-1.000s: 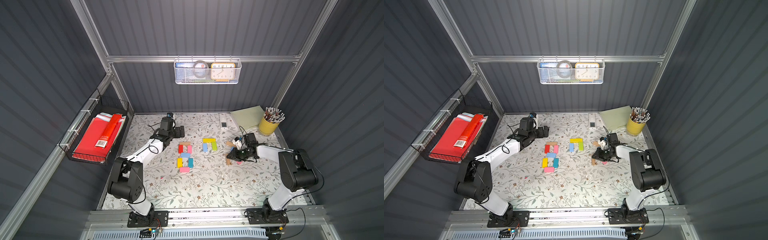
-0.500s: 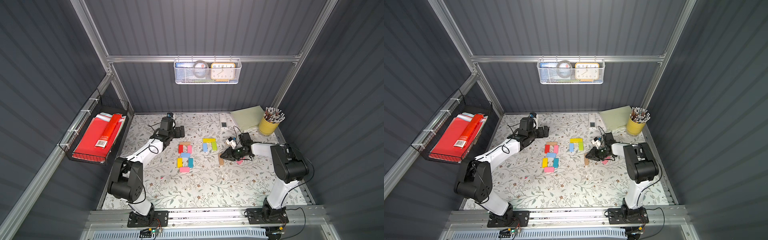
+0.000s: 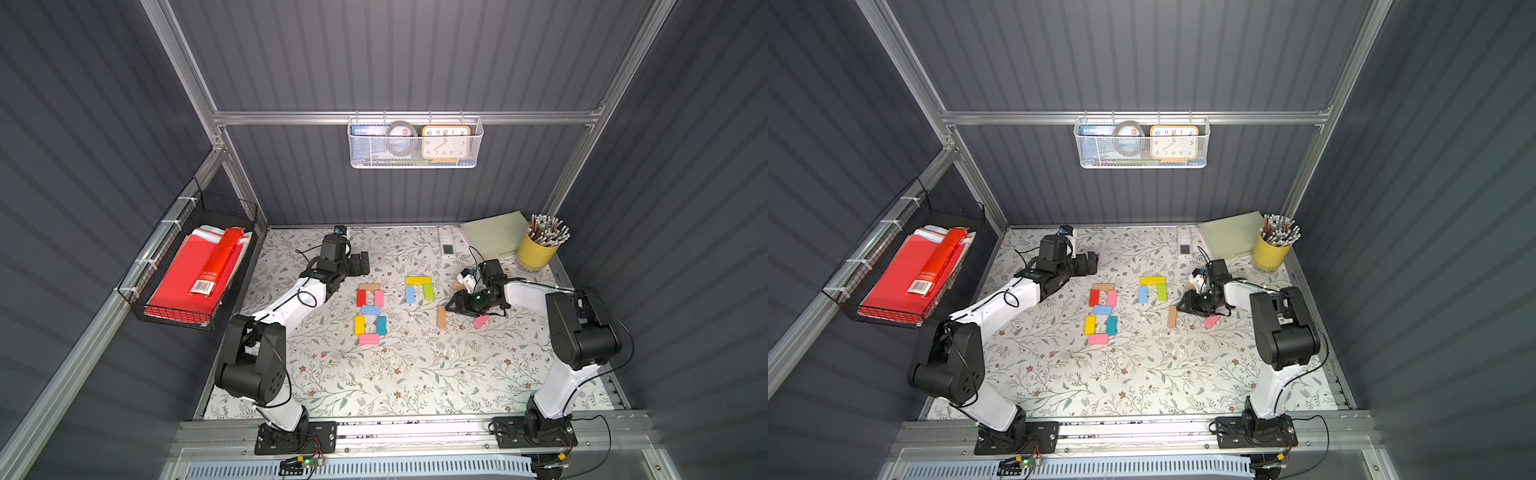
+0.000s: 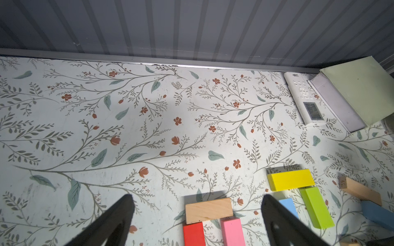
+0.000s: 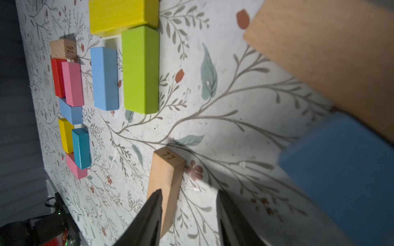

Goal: Assemble the number 8 with building blocks
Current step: Pick up the building block from the center of the board.

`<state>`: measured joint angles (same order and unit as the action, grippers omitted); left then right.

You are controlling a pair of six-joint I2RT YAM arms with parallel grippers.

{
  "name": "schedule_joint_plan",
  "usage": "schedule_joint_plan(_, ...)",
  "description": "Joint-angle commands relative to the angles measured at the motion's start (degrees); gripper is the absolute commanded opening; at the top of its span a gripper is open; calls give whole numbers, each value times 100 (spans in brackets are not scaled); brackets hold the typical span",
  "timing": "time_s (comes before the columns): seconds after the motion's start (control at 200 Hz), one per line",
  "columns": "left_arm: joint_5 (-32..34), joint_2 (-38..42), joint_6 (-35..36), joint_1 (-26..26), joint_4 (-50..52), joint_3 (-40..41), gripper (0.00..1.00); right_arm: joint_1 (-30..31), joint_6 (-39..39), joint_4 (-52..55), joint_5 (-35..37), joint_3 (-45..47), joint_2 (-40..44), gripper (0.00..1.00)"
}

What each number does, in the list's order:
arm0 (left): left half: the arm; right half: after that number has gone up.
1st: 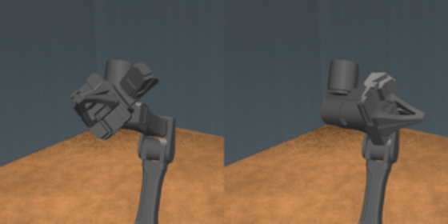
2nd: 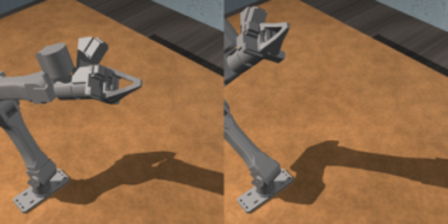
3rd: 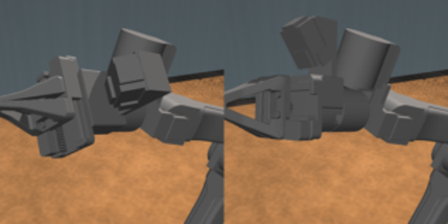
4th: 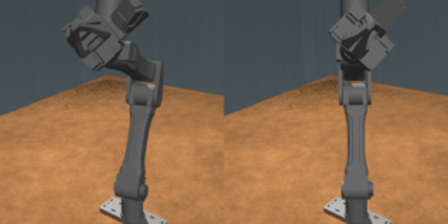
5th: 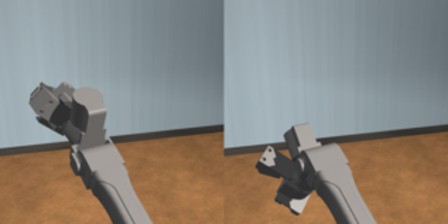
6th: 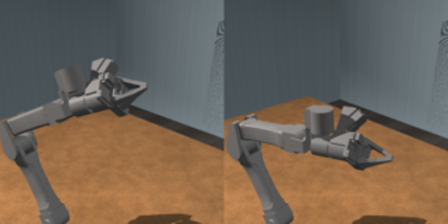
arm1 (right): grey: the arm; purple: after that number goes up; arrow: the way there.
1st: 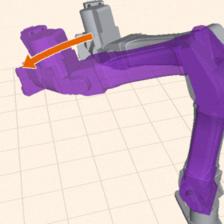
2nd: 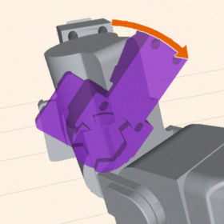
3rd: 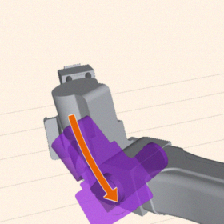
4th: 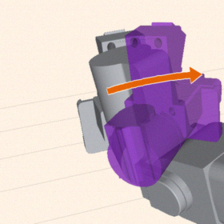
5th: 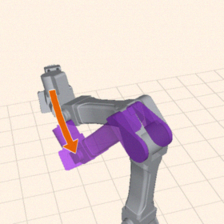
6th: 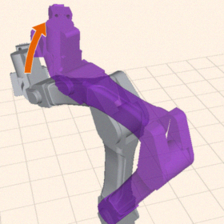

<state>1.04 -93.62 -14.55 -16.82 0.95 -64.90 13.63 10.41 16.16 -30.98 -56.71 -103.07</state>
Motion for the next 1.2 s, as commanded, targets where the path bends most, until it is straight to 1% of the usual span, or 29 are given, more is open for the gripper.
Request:
schedule_joint_plan(0.0,-42,29,116,-14,15,39,97,95,137,361,444,-253,426,57)
schedule_joint_plan(0.085,-33,28,117,-14,11,39,97,375,387,751,957,-588,651,63)
schedule_joint_plan(0.17,-33,28,108,-13,10,33,97,786,643,1214,1555,-912,692,65)
schedule_joint_plan(0.18,-33,31,109,-14,10,38,97,829,698,1256,1746,-925,687,65)
schedule_joint_plan(0.195,-33,33,110,-14,10,38,97,879,751,1310,1848,-968,682,65)
schedule_joint_plan(0.285,-15,54,99,-14,4,44,97,1251,1055,1786,2349,-1275,471,66)
schedule_joint_plan(0.345,-7,77,92,-14,-7,57,97,1477,1127,2112,2722,-1477,236,66)
schedule_joint_plan(0.415,-7,85,92,-14,-8,65,97,1626,1247,2475,3101,-1699,-62,66)
schedule_joint_plan(0.525,-25,103,80,-14,-16,65,97,1721,1337,2731,3402,-1855,-332,65)
schedule_joint_plan(0.61,-29,116,83,-13,-25,58,97,1739,1407,2676,3387,-1813,-397,63)
schedule_joint_plan(0.77,-25,159,71,-14,-34,70,97,1843,1436,2361,2988,-1735,-512,57)
schedule_joint_plan(0.88,-25,208,71,-14,-58,92,97,1892,1468,2133,2708,-1690,-600,55)
schedule_joint_plan(1.01,-32,278,74,-14,-95,117,97,1950,1455,2219,2833,-1739,-797,52)
schedule_joint_plan(1.135,-51,361,81,-14,-147,160,98,1954,1463,2280,2975,-1712,-875,43)
schedule_joint_plan(1.195,-57,363,83,-14,-148,153,98,1963,1445,2349,3085,-1725,-898,41)
